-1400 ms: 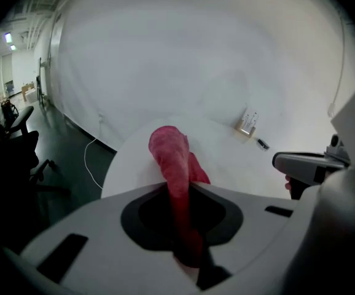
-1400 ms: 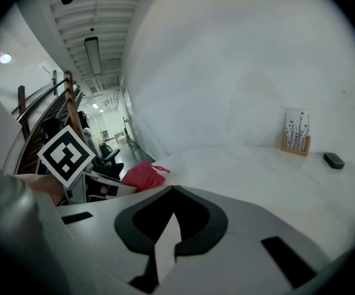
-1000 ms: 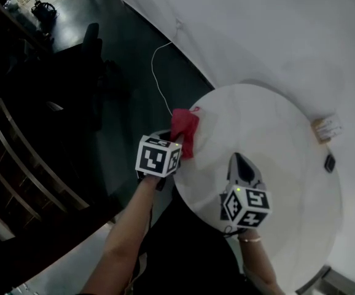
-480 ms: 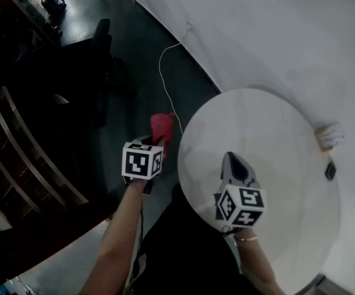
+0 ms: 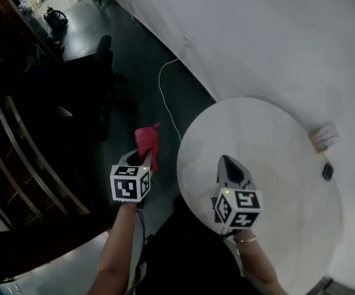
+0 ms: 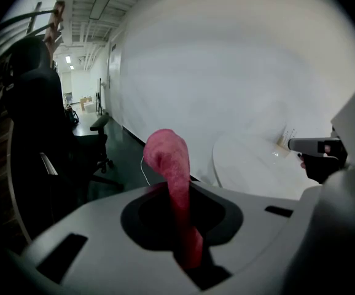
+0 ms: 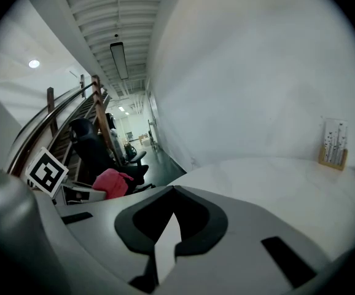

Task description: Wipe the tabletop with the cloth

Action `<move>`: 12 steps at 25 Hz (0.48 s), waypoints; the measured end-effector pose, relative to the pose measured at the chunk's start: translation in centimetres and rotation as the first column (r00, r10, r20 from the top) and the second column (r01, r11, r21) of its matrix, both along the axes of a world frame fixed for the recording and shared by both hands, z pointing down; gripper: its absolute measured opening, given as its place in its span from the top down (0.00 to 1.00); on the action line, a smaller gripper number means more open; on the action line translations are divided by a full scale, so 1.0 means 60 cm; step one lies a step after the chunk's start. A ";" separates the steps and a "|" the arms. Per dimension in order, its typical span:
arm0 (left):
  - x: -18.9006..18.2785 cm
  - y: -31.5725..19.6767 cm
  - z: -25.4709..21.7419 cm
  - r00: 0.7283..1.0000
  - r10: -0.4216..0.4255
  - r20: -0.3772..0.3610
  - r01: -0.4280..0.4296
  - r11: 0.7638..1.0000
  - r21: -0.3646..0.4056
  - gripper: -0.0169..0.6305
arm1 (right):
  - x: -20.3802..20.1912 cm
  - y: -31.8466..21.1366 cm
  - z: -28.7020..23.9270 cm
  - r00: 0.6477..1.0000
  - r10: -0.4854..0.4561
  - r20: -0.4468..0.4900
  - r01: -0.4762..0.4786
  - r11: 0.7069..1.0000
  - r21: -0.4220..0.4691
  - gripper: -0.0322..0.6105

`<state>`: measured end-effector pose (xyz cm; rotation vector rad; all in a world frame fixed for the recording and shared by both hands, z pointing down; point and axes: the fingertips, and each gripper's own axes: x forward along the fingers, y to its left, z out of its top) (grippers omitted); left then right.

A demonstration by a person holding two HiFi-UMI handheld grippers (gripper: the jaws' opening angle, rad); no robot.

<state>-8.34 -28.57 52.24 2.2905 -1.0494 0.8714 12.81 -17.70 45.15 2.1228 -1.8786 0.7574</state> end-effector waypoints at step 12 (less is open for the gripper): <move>0.017 0.011 -0.134 0.996 0.006 -0.086 0.011 0.981 0.195 0.89 | 0.004 0.002 -0.060 1.000 -0.017 -0.009 0.018 0.996 0.085 0.95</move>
